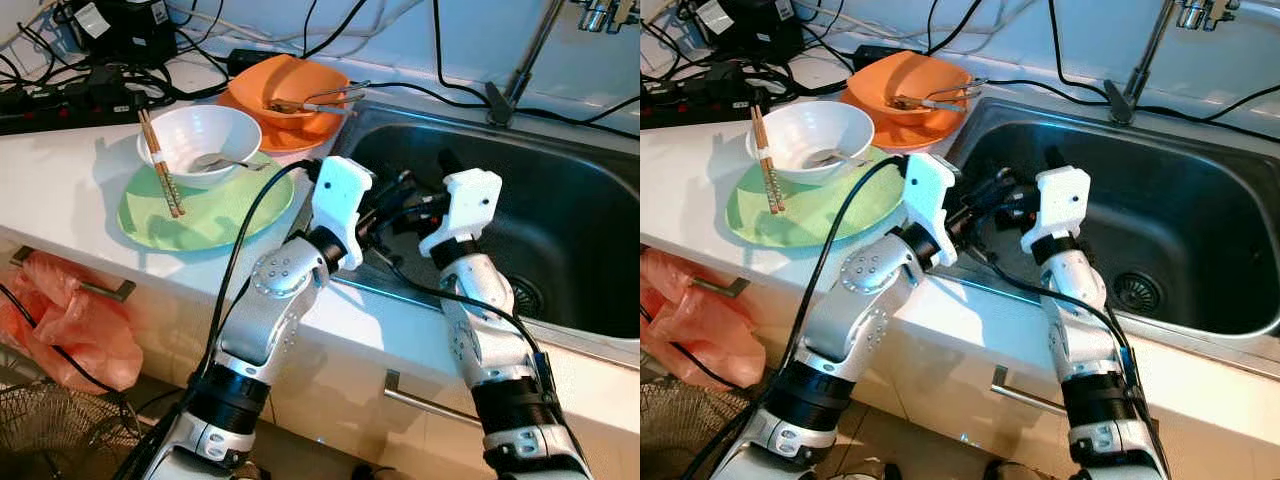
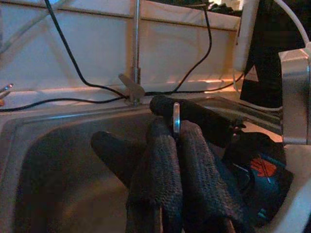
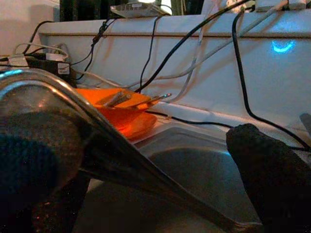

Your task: Kitchen organization

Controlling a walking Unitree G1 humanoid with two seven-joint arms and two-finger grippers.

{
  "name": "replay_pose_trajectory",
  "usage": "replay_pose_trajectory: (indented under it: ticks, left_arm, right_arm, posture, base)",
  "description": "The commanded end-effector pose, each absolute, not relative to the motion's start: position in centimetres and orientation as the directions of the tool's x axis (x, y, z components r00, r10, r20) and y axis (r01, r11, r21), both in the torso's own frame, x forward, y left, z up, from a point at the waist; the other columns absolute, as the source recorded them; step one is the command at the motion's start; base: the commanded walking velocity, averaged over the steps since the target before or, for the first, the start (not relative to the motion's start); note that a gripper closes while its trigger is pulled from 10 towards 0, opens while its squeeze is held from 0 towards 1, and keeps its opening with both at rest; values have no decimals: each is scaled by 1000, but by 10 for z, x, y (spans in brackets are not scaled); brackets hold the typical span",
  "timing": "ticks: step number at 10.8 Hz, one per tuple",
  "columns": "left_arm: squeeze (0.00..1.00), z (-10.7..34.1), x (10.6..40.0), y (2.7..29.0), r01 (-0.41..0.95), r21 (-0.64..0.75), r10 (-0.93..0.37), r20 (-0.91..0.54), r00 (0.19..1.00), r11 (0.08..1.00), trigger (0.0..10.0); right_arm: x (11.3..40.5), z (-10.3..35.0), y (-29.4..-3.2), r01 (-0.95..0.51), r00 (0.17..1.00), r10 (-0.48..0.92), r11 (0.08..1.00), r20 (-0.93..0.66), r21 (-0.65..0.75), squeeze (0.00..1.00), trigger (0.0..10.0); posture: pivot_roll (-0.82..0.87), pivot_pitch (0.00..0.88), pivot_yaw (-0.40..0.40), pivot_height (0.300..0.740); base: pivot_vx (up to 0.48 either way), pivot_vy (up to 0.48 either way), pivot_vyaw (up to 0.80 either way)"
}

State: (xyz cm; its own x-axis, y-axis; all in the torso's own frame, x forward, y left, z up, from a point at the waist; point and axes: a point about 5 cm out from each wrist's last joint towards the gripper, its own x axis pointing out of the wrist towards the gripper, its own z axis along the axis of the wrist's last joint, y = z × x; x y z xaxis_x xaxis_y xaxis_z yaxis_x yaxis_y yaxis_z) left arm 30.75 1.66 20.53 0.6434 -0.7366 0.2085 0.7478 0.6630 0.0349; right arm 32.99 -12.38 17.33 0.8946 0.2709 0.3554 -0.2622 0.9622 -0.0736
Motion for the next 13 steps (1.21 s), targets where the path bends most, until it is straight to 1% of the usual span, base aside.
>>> replay_pose_trajectory:
  ticks: [1,10,13]
  left_arm:
    - [0,212,307,8,767,57,-756,225,614,640,10000]
    - [0,215,311,11,744,64,-734,238,636,665,10000]
    - [0,216,315,14,719,77,-712,246,658,691,10000]
  right_arm:
    - [327,175,-115,-303,878,315,949,361,-91,0,0]
    - [326,172,-113,-323,878,338,941,340,-102,0,0]
    - [327,171,-113,-325,880,342,940,330,-107,0,0]
  posture:
    - [26,74,0,740]
    - [32,85,-4,740]
    - [32,83,-3,740]
  base:
    - [0,0,0]
    - [0,0,0]
    - [0,0,0]
